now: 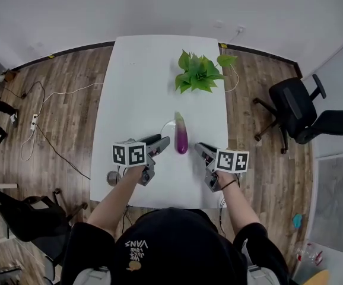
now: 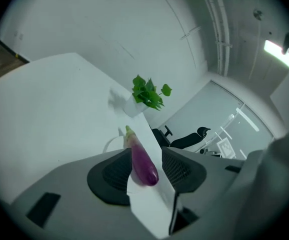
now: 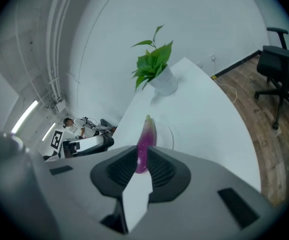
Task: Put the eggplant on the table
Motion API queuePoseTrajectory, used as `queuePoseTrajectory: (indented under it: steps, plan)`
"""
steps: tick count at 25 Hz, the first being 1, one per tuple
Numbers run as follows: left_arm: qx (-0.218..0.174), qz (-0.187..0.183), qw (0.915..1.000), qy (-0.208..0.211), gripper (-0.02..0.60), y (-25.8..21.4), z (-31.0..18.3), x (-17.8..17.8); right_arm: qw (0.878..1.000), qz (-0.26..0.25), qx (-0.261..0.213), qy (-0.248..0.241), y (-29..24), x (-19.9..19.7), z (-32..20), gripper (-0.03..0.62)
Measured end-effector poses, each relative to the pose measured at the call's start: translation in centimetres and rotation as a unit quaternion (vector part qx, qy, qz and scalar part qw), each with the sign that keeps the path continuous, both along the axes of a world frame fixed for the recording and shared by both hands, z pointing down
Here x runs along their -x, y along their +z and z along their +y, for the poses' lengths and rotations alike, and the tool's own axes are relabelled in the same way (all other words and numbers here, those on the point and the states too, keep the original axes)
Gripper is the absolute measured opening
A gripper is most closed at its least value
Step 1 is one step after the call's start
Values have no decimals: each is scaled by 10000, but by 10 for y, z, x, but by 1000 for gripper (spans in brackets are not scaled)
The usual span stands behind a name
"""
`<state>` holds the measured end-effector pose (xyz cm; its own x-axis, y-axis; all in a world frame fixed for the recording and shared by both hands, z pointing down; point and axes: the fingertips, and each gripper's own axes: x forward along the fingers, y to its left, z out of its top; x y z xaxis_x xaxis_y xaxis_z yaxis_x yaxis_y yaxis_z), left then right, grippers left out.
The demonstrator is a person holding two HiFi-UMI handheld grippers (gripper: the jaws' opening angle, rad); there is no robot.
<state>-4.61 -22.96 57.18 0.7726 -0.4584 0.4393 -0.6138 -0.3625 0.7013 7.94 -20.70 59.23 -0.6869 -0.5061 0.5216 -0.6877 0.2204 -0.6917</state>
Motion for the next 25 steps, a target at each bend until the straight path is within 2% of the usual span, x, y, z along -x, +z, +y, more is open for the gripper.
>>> queuePoseTrajectory:
  steps: [5,9,15,20,25]
  plan:
    - [-963,-313,9947,175,106,-27,16,-3,9954,342,-897,51,-29,0,9,34]
    - [-1567,-556,9859,193,38,-44,33,-3,9892,454,-1383,164,-48,-1,22,23]
    - [-2335,-1045,9664,259,17,-63,54,0,9789,731,-1895,231,-65,-1,41,20]
    - [-2628,-1129,9580,220,12,-69,70,4,9684,1084,-2231,245,-71,1,56,18]
    - [-3063,-1292,9431,15,11,-81,83,12,9569,1315,-2566,341,-81,-1,66,19]
